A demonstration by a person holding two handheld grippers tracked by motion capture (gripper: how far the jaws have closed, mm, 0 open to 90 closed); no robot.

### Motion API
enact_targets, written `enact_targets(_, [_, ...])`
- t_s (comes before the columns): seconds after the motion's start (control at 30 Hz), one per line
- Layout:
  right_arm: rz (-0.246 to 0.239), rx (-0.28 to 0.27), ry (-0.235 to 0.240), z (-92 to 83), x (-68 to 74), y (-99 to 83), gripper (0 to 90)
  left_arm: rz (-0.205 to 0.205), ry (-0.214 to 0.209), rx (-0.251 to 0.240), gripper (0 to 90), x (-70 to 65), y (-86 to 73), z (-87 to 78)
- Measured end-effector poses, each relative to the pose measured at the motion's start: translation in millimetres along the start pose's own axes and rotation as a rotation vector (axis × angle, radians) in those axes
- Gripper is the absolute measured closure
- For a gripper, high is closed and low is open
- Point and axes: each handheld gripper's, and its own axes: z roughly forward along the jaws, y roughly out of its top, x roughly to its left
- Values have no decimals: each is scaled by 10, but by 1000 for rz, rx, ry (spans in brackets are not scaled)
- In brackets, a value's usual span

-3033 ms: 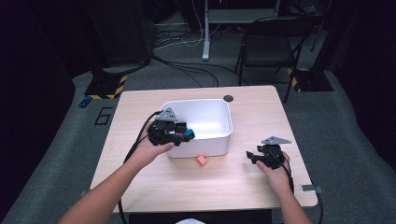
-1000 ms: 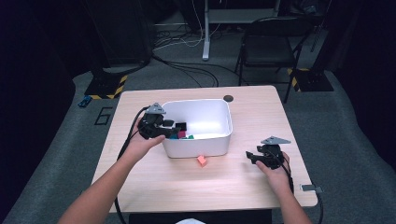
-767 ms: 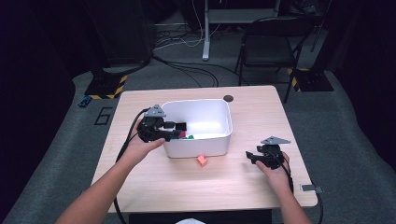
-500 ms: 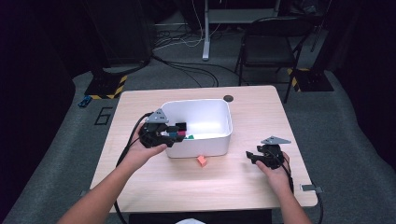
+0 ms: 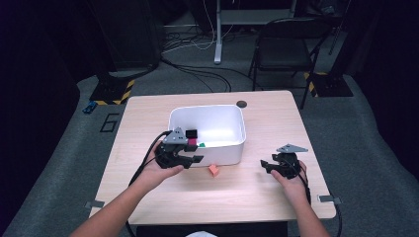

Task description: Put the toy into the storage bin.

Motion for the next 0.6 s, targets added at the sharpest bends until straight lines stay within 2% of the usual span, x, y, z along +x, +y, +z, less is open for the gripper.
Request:
enact_targets(0.43, [4,-4,-1,-15,2,4,401,-23,-28,44,534,-81,-241,340])
enact_targets(0.6, [6,-8,-1,-21,-4,4,401,-36,-25,45,534,-94,-309,467])
